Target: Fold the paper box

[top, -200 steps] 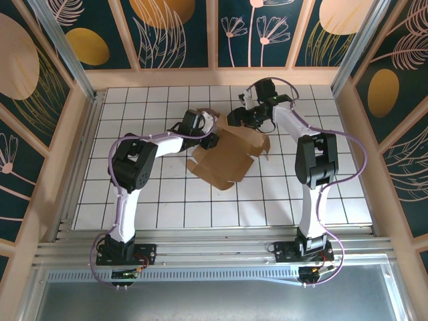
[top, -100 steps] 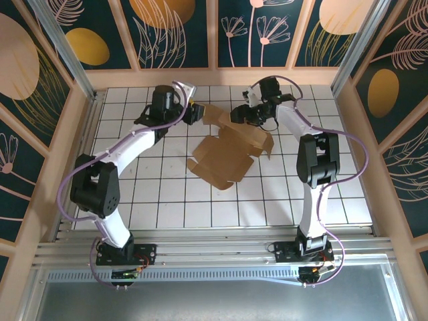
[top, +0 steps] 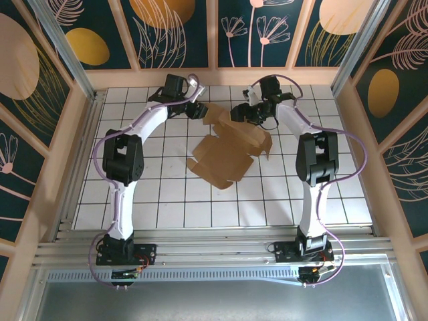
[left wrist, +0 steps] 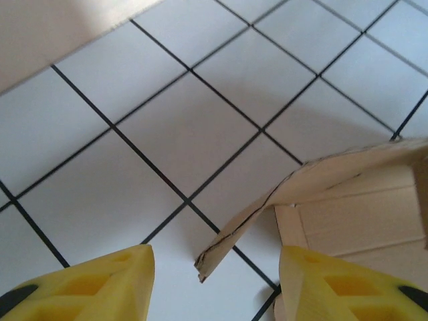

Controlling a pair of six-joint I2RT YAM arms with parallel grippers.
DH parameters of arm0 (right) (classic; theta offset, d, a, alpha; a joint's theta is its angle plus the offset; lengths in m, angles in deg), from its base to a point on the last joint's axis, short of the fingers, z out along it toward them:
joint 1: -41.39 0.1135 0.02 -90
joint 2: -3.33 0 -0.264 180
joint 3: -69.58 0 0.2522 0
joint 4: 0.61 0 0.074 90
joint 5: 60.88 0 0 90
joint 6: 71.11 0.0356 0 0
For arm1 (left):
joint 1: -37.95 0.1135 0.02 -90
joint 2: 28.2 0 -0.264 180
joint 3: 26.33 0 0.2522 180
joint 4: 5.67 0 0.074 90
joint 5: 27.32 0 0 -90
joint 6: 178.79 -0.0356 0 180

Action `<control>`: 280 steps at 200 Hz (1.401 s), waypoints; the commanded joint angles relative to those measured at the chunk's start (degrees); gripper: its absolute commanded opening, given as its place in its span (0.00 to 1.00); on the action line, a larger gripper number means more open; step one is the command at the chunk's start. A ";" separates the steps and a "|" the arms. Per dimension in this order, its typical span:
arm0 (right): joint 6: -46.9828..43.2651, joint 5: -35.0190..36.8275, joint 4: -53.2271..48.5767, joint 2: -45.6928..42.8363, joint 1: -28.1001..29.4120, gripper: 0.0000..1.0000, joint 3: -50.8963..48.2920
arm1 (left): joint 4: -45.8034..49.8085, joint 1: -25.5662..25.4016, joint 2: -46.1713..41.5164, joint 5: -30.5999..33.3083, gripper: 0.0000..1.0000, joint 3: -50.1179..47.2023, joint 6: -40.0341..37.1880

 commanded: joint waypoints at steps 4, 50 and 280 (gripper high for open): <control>-0.19 2.09 -2.70 1.81 -0.43 0.62 0.29 | 5.77 0.55 1.92 -4.53 0.52 3.42 -5.81; 0.25 1.92 -2.33 2.09 -0.35 0.61 0.06 | 5.77 0.55 4.76 -14.15 0.43 4.42 -6.38; 1.69 2.92 -0.31 1.24 0.59 0.58 -2.32 | 0.15 -1.06 -4.34 -22.69 0.00 -0.72 22.70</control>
